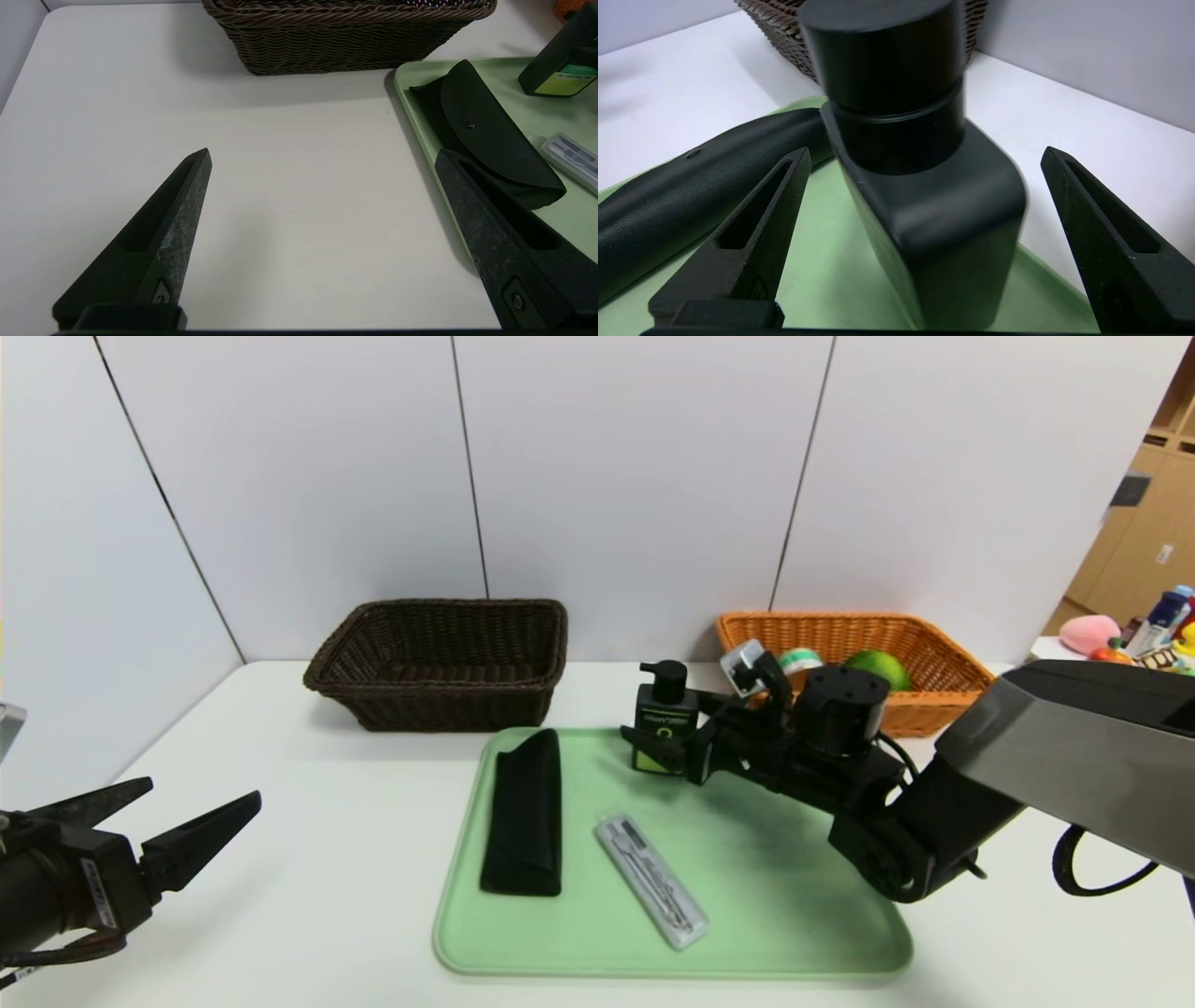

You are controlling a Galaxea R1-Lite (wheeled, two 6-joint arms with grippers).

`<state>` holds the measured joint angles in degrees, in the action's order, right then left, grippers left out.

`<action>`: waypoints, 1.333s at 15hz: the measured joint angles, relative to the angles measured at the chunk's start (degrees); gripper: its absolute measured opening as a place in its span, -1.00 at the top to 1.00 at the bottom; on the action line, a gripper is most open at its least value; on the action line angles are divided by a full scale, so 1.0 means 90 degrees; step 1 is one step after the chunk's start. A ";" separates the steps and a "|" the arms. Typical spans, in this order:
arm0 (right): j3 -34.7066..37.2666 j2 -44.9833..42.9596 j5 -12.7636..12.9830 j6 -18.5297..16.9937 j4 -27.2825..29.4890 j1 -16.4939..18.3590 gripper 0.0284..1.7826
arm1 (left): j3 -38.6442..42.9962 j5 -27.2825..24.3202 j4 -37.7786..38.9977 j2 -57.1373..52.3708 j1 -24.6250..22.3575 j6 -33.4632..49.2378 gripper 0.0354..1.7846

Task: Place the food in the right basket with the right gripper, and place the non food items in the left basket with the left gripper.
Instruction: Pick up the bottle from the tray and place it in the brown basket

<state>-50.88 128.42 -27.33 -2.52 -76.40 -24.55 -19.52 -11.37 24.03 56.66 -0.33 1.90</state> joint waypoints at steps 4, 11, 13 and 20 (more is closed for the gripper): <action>-0.0137 0.0095 -0.0007 -0.0028 -0.0034 -0.0019 -0.48 | 0.0016 0.0003 -0.0003 0.0001 0.0003 0.0000 -0.89; 0.0248 -0.0138 0.0035 -0.0014 -0.0026 -0.0133 0.33 | 0.0014 0.0000 -0.0003 -0.0005 0.0003 0.0000 -0.89; 0.0481 -0.0530 0.0037 -0.0014 0.0022 -0.0322 0.33 | 0.0026 0.0000 -0.0003 -0.0005 0.0000 0.0000 -0.89; -0.1230 -0.1899 0.0290 -0.0038 0.1984 -0.1024 0.33 | 0.0046 0.0008 -0.0003 -0.0024 0.0000 0.0018 -0.89</action>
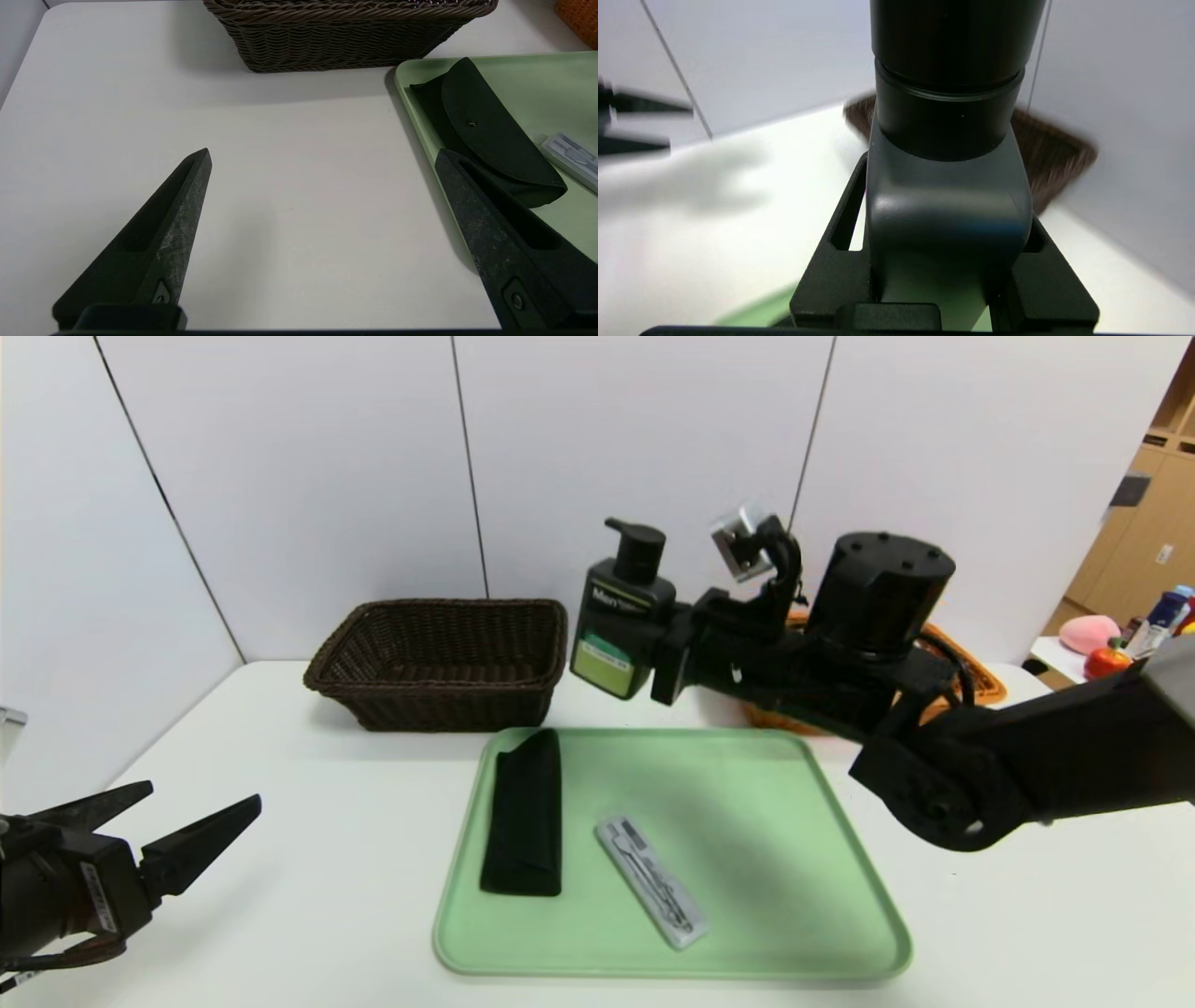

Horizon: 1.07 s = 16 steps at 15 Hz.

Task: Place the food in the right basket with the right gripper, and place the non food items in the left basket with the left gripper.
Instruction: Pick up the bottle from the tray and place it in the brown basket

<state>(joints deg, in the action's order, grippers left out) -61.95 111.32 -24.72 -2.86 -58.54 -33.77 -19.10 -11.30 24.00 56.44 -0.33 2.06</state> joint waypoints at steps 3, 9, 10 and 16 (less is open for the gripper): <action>-0.1854 0.0156 0.0852 0.0295 0.1390 -0.0226 0.33 | 0.0056 0.0014 -0.0003 -0.0056 0.0000 0.0007 -0.89; -0.5289 0.1838 0.1877 0.0584 0.4410 -0.0440 0.33 | 0.0245 0.0004 0.0000 -0.0367 0.0000 -0.0005 -0.89; -0.5461 0.2175 0.1911 0.0599 0.4544 -0.0486 0.33 | 0.0221 0.0004 0.0003 -0.0416 0.0000 0.0007 -0.89; -0.5663 0.3323 0.1960 0.0611 0.2490 -0.0562 0.33 | 0.0172 -0.0027 0.0000 -0.0535 0.0022 0.0005 -0.89</action>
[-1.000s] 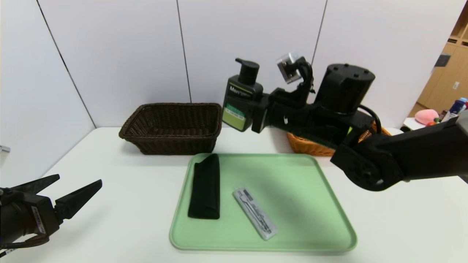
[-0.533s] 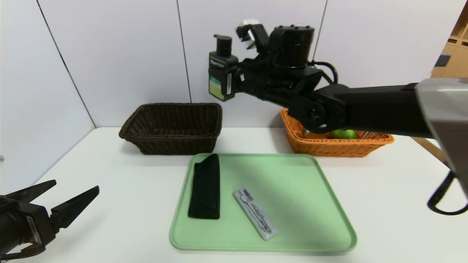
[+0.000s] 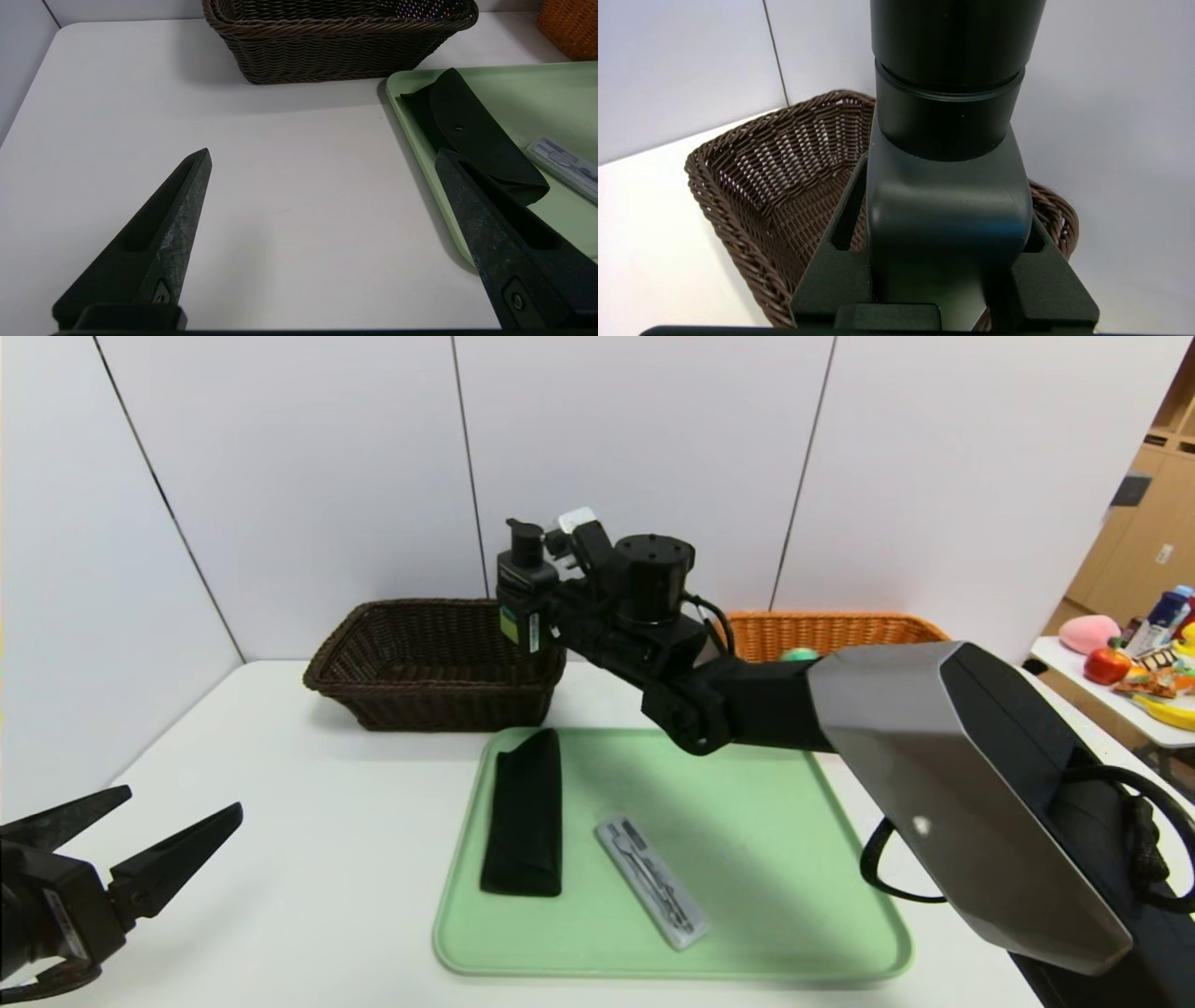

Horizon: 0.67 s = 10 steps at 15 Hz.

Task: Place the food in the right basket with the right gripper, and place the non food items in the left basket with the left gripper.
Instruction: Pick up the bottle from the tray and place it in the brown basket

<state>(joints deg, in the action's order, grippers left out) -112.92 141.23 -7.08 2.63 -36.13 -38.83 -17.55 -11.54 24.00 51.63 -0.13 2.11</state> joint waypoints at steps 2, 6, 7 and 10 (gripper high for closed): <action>0.0000 0.0093 0.0000 0.0001 -0.0092 0.0012 0.33 | -0.0008 0.0000 0.0005 0.0018 0.0012 0.0000 -0.89; -0.0009 0.0145 -0.0005 0.0043 0.0016 -0.0150 0.17 | -0.0022 0.0003 0.0007 0.0033 0.0015 -0.0003 -0.89; -0.0009 0.0145 -0.0009 0.0070 0.0061 -0.0187 0.05 | -0.0022 0.0003 0.0007 0.0033 0.0015 -0.0003 -0.89; -0.0004 0.0145 -0.0030 0.0126 0.0031 -0.0209 -0.27 | -0.0024 0.0005 0.0080 0.0033 0.0018 -0.0005 -0.89</action>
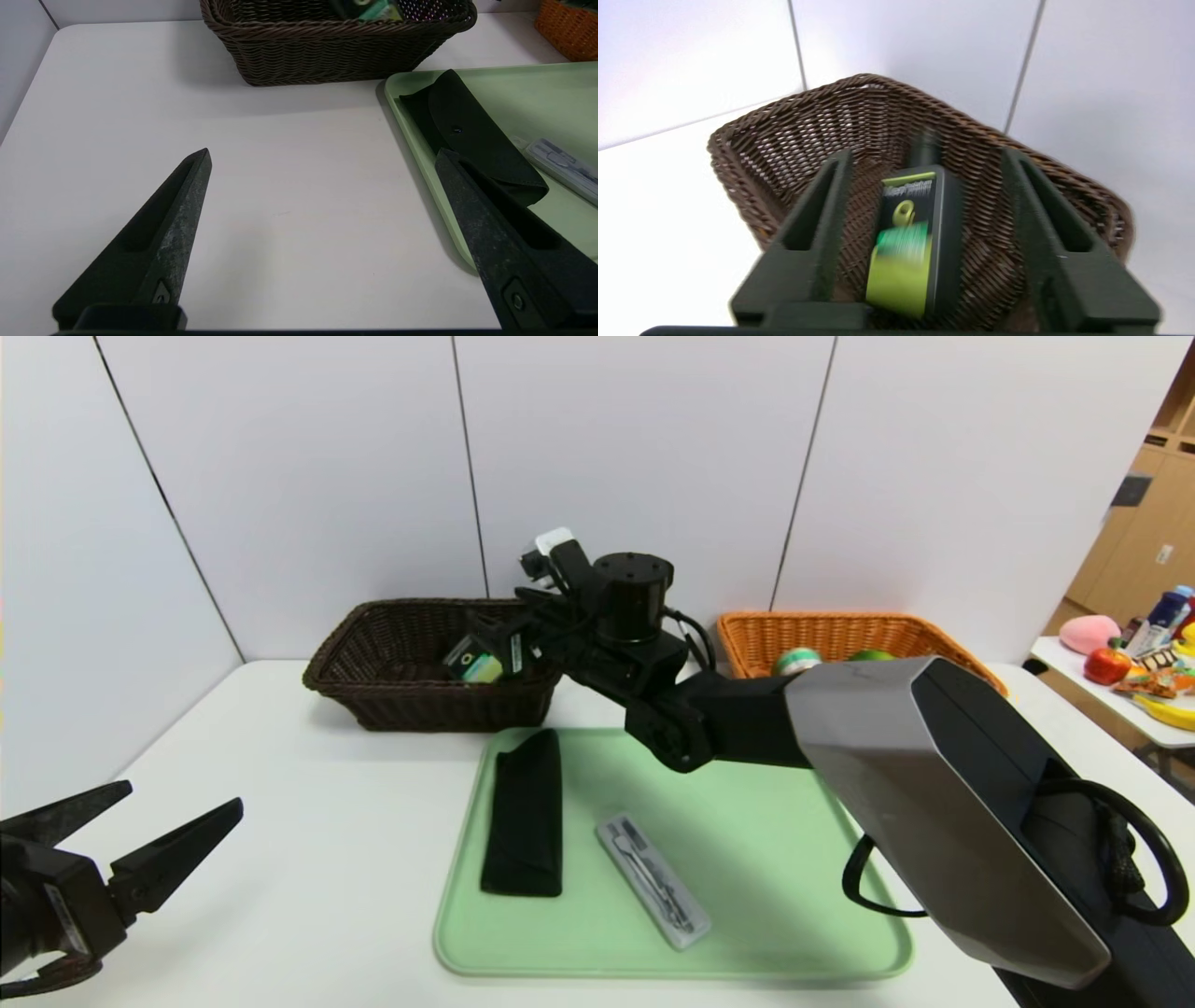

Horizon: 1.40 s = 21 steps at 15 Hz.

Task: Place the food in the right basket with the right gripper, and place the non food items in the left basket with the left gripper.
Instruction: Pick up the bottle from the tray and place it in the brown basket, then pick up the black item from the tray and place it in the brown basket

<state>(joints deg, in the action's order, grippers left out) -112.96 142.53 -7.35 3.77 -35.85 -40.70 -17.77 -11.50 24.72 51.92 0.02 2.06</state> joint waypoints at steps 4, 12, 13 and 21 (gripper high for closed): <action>0.0004 -0.0157 0.0022 0.0046 -0.0024 0.0100 -0.53 | 0.0016 -0.0003 0.0100 0.0001 -0.0003 -0.0007 -0.89; 0.0558 -0.2166 0.0777 0.0037 0.1880 0.0610 -0.78 | 0.0041 -0.0003 0.0100 0.0000 -0.0003 -0.0003 -0.89; 0.0745 -0.2530 0.0958 -0.0008 0.2545 0.0578 -0.80 | 0.0043 -0.0005 0.0098 0.0000 -0.0003 0.0000 -0.89; 0.1820 -0.4070 0.1490 -0.1379 0.7462 -0.0444 -0.87 | 0.0073 -0.0003 0.0095 -0.0027 -0.0003 -0.0005 -0.89</action>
<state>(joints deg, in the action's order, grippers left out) -96.57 105.90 6.06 -8.64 31.31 -44.70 -17.12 -11.52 25.58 51.68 0.00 2.01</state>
